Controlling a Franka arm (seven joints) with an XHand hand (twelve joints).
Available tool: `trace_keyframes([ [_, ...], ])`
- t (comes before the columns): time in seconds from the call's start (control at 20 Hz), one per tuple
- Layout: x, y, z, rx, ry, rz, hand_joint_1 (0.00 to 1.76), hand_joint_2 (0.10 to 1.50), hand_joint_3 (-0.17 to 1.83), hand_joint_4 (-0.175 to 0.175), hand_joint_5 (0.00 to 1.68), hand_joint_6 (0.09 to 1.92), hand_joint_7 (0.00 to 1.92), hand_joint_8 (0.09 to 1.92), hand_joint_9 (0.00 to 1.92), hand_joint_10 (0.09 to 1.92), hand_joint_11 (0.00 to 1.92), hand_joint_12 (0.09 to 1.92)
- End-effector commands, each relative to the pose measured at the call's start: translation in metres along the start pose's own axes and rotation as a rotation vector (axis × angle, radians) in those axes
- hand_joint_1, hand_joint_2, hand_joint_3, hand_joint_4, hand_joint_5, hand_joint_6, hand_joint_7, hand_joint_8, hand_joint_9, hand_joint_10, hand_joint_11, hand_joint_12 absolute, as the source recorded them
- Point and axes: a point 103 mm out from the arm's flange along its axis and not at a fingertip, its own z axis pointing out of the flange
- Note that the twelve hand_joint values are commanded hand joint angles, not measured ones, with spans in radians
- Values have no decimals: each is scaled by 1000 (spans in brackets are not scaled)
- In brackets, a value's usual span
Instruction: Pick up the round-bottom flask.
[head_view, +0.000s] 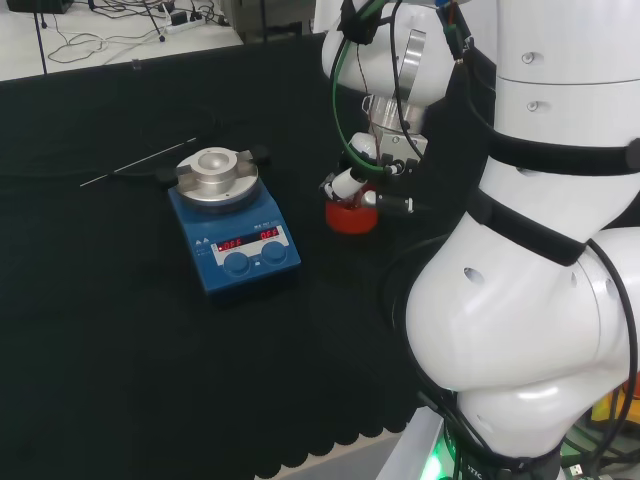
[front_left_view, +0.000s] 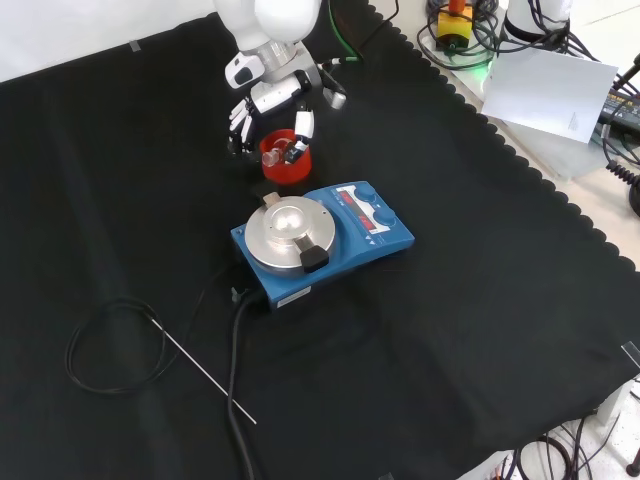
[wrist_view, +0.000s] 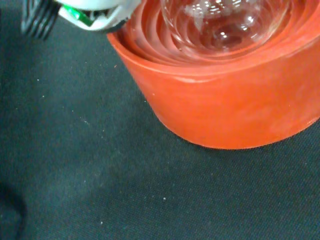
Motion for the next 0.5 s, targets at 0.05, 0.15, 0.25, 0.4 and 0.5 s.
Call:
trace_keyframes([
  [0.05,-1,0,2,6,-1,1,877,648,576,-32,885,724,312,734,546,693,248,1386],
  [0.15,-2,0,2,8,0,-2,887,655,578,-26,919,710,315,732,550,689,248,1385],
  [0.25,-3,-1,2,5,-5,-2,914,666,588,-18,987,666,324,728,555,685,249,1385],
  [0.4,-6,-3,2,-1,-14,-1,1028,806,412,109,1106,716,354,729,575,682,265,1381],
  [0.5,-6,-4,1,-1,-20,-1,1068,866,319,159,1150,730,371,729,586,679,275,1375],
])
